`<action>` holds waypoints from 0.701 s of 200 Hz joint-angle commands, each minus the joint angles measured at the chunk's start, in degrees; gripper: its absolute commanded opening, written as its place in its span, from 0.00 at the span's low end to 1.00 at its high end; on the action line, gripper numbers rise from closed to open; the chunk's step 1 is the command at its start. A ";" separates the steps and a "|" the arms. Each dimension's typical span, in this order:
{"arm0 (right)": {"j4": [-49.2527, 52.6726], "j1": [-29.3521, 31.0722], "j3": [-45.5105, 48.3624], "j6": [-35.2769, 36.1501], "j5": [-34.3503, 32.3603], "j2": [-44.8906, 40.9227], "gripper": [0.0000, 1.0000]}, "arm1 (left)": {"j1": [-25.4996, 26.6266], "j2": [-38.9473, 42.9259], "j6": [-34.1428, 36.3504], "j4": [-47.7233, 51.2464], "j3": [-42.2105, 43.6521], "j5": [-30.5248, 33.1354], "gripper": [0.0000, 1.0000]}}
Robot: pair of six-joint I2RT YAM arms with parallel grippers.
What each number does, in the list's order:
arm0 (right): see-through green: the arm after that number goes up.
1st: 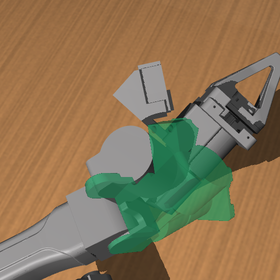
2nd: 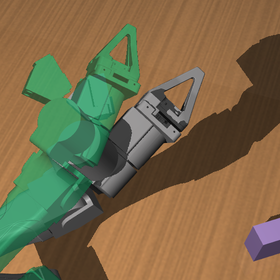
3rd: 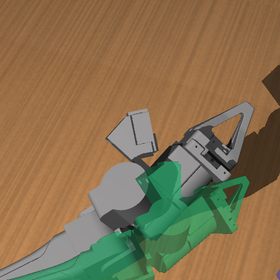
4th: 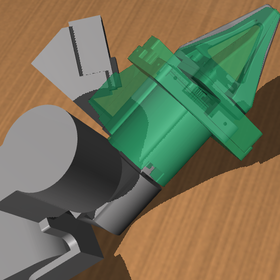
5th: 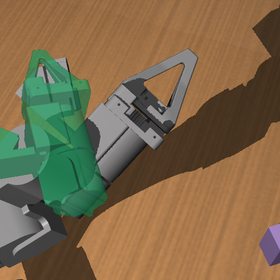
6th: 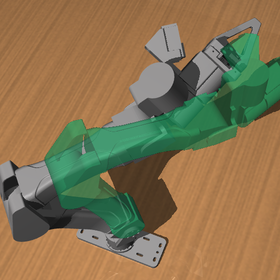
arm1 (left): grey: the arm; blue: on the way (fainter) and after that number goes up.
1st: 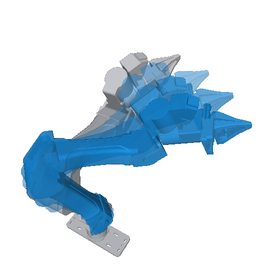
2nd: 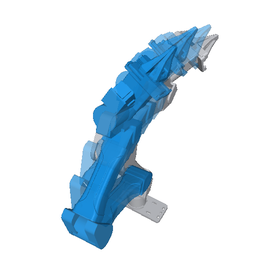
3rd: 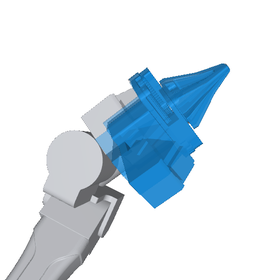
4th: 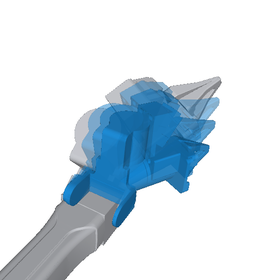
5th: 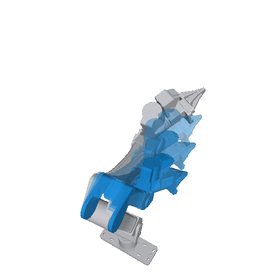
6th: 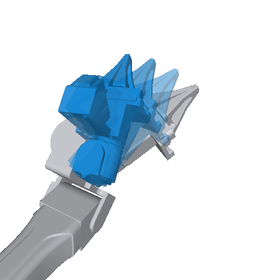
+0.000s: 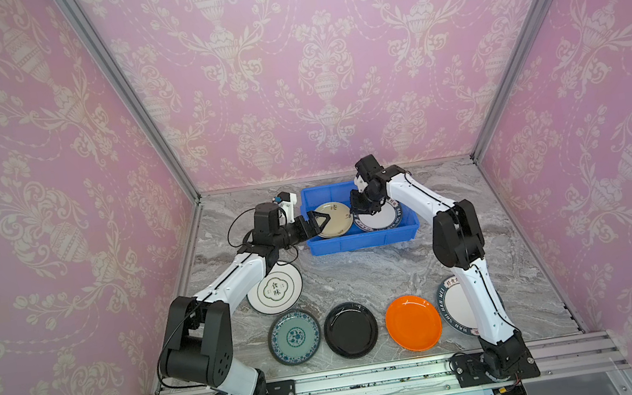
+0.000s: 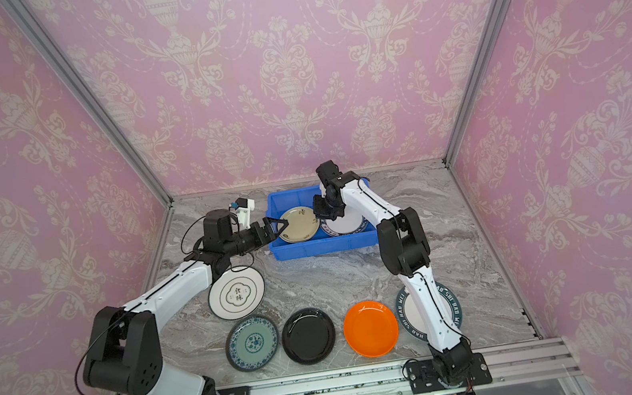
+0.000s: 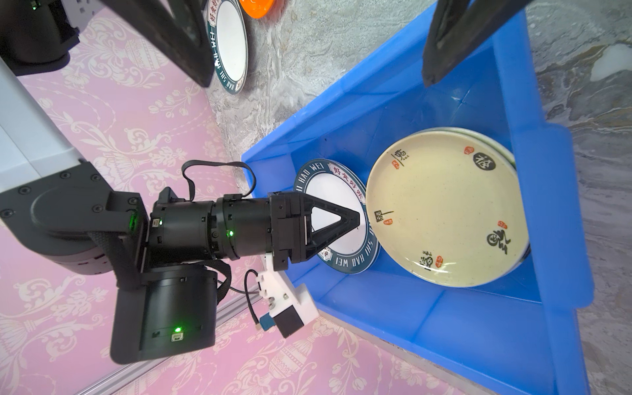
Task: Place the plates into the plastic bin on the countertop
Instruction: 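Lower the cream plate into the bin and open the right gripper, then raise the right gripper from the bin while the left gripper reaches for the orange plate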
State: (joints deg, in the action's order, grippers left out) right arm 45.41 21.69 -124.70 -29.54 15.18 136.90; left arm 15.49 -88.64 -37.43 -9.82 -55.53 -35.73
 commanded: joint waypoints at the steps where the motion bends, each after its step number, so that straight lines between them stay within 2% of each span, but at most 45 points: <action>1: 0.96 0.97 -1.93 0.64 0.58 2.81 0.21 | -0.46 -0.04 0.25 -0.12 -0.38 -0.84 0.97; 79: 1.42 1.99 -3.11 -0.05 1.34 5.83 0.21 | -0.44 0.53 0.80 0.65 0.16 -0.66 0.97; 140: -6.62 1.40 -0.84 -2.06 8.52 -1.62 0.20 | -0.43 0.66 0.68 0.86 0.06 -0.75 0.97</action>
State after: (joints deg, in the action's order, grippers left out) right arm 42.83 23.64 -126.52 -30.22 19.64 141.05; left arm 15.49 -88.64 -37.41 -9.61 -55.53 -35.70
